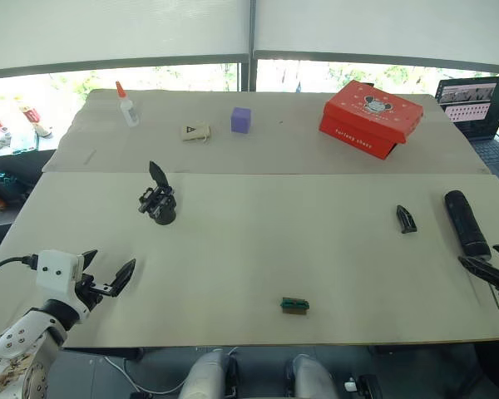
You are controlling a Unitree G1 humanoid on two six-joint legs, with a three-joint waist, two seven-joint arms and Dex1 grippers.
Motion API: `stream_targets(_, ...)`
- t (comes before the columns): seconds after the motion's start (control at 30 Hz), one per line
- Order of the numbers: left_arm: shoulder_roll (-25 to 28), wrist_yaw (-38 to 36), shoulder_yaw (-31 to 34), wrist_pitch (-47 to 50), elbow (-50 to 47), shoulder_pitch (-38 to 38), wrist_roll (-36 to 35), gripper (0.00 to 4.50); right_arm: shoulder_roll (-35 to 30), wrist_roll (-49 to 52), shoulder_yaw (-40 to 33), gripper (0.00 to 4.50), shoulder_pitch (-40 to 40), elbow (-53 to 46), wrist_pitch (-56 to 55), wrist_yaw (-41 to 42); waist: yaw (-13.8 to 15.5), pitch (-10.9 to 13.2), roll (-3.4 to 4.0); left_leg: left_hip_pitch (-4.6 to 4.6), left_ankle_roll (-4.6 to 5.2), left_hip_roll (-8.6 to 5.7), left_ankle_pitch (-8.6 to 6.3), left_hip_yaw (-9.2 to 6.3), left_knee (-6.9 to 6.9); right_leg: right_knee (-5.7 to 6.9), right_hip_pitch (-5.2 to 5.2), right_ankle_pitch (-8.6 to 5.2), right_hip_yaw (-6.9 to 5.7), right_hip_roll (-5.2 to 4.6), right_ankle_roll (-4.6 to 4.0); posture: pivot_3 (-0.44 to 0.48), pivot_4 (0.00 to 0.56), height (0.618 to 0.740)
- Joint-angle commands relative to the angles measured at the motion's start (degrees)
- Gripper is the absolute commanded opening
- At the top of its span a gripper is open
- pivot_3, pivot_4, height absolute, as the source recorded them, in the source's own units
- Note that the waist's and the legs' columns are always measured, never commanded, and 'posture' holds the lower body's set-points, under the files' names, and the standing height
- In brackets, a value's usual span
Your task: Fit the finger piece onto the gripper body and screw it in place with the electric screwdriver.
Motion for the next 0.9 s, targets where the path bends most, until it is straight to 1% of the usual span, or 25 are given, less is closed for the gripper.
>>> stream_targets(0.03, 0.4, 0.8, -0.4, 0.8, -2.4, -1.5, -0.6, 4.5, -0.3, 0.3, -1.6, 4.48, -0.8, -2.0, -1.3, -0.2, 0.0, 0.0, 0.0, 0.0, 0.0, 0.0, 0.0, 0.0, 0.0, 0.0, 0.0, 0.0, 0.0, 0.0, 0.0, 0.0, 0.15, 0.74)
stream_targets(0.13, 0.2, 2.1, -2.1, 1.7, -2.1, -4.4, -0.3, 4.5, -0.8, 0.3, -0.1, 4.48, -2.6, -4.8, -1.7, 0.4, 0.1, 0.0, 0.01, 0.0, 0.0, -0.01, 0.0, 0.0, 0.01, 0.04, 0.0, 0.0, 0.0, 0.0, 0.0, 0.0, 0.15, 0.74)
stream_targets(0.23, 0.1, 1.7, -4.6, 1.1, -0.4, -6.4, 0.7, 4.5, -1.4, 0.8, 3.3, 4.48, -3.2, -11.7, -1.0, 3.3, -0.1, 0.0, 0.01, 0.04, -0.03, -0.01, 0.02, 0.0, 0.02, 0.14, -0.01, 0.0, 0.02, 0.02, 0.01, 0.0, 0.15, 0.74)
stream_targets(0.33, -0.1, 1.7, -7.1, -0.4, 3.3, -10.0, 2.4, 4.5, -2.6, 7.2, 6.9, 4.48, -7.3, -21.8, 4.8, 7.7, -0.2, 0.0, 0.03, 0.03, -0.09, 0.0, 0.06, 0.01, 0.0, 0.15, -0.04, 0.0, 0.01, 0.07, 0.01, 0.0, 0.15, 0.74)
stream_targets(0.43, -0.1, 1.1, -9.2, -1.8, 7.5, -13.6, 3.6, 4.5, -3.1, 11.7, 10.3, 4.48, -12.7, -27.2, 9.3, 9.6, -0.1, 0.0, 0.04, 0.03, -0.15, 0.0, 0.1, 0.01, 0.03, 0.27, -0.09, 0.0, 0.01, 0.08, 0.0, 0.0, 0.15, 0.74)
stream_targets(0.57, -0.1, 0.2, -11.4, -4.0, 13.2, -18.1, 5.1, 4.5, -2.5, 13.5, 15.0, 4.48, -18.4, -31.2, 11.6, 9.8, 0.6, 0.0, -0.05, 0.01, -0.14, -0.03, 0.1, -0.06, 0.04, 0.23, -0.07, 0.0, -0.08, 0.05, 0.0, 0.0, 0.15, 0.74)
stream_targets(0.67, 0.7, -1.1, -11.6, -6.0, 18.0, -20.8, 5.8, 4.5, -1.6, 14.3, 16.9, 4.48, -20.4, -33.4, 12.5, 9.4, 0.8, 0.0, -0.08, -0.07, -0.14, -0.08, 0.1, -0.06, 0.06, 0.23, -0.1, 0.0, -0.1, 0.01, 0.0, 0.0, 0.15, 0.74)
stream_targets(0.8, 2.4, -6.0, -11.0, -8.0, 24.2, -24.9, 4.3, 4.5, -1.0, 14.9, 17.5, 4.48, -20.3, -34.8, 12.9, 9.3, 0.8, 0.1, -0.09, -0.1, -0.14, -0.1, 0.1, -0.05, 0.07, 0.3, -0.13, 0.0, -0.12, 0.01, 0.0, 0.0, 0.15, 0.74)
stream_targets(0.9, 5.7, -10.9, -14.3, -12.1, 30.0, -28.1, 7.6, 4.5, -0.5, 15.3, 18.2, 4.48, -20.3, -36.0, 13.1, 9.2, 0.7, 0.1, -0.09, -0.08, -0.14, -0.1, 0.1, -0.04, 0.09, 0.32, -0.13, 0.0, -0.15, 0.04, 0.0, 0.0, 0.15, 0.74)
